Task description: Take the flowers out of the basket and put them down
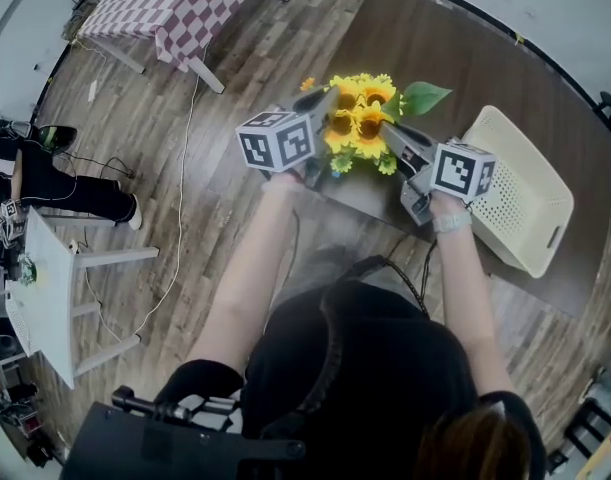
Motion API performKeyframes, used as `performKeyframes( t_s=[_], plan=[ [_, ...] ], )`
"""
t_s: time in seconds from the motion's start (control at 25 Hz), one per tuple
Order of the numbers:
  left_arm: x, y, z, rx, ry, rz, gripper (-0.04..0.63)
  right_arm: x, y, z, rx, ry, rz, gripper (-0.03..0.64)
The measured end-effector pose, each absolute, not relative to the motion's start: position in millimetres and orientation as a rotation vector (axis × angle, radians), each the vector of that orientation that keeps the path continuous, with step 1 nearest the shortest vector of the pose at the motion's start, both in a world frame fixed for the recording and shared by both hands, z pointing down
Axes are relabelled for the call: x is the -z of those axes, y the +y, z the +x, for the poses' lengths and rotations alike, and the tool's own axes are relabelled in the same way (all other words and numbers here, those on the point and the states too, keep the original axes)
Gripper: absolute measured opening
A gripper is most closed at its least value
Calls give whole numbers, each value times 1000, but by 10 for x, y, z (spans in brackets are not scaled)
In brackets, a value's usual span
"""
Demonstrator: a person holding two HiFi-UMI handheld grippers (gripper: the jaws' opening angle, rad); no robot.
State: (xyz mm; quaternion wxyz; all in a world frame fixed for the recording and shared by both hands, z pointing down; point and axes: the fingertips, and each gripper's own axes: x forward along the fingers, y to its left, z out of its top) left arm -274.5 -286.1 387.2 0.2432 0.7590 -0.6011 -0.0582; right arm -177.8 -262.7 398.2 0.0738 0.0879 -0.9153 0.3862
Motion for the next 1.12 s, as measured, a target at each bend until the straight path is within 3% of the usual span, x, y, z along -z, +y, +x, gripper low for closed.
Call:
performKeyframes(
  t_s=[1.12],
  plan=[
    [-4558, -3000, -2754, 83, -1479, 2050, 2, -4699, -2667, -1771, -1344, -2605, 447, 5]
  ],
)
